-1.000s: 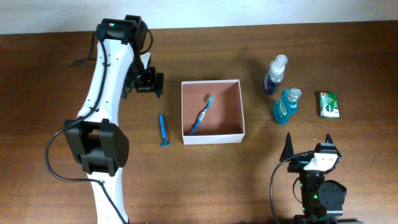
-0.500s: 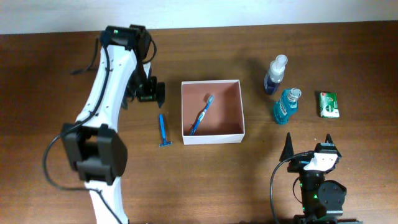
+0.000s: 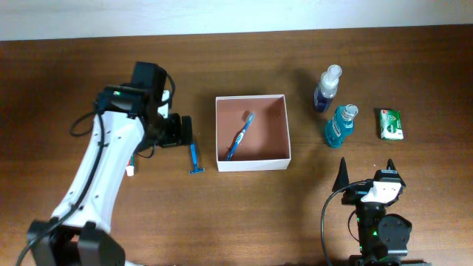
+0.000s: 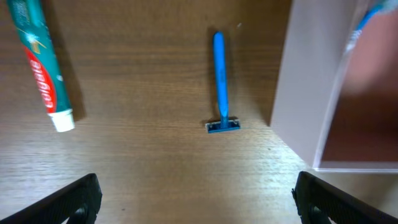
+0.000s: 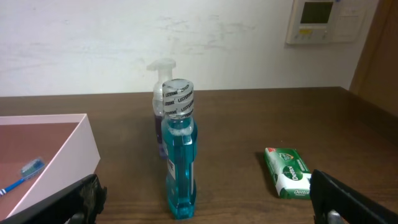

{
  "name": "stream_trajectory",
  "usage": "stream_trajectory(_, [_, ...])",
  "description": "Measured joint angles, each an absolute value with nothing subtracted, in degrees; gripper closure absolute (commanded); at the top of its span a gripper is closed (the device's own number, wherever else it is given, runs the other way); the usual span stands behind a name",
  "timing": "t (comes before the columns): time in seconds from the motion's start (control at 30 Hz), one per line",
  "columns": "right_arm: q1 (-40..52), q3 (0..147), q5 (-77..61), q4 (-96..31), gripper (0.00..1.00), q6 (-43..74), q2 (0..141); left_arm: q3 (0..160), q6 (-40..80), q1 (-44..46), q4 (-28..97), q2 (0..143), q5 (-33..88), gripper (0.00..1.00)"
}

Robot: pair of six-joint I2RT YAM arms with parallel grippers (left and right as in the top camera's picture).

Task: Pack container
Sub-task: 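Raise the left gripper and move it over the blue razor, then lower the left gripper and close it on the razor handle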

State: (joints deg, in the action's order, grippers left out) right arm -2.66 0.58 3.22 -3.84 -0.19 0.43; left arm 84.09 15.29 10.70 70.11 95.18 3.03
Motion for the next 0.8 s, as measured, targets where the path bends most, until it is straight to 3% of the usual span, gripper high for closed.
stream_trajectory(0.8, [-2.66, 0.58, 3.22, -3.84, 0.02, -0.19, 0.43, 82.43, 23.07, 16.38, 61.34, 113.16, -2.15, 0.01])
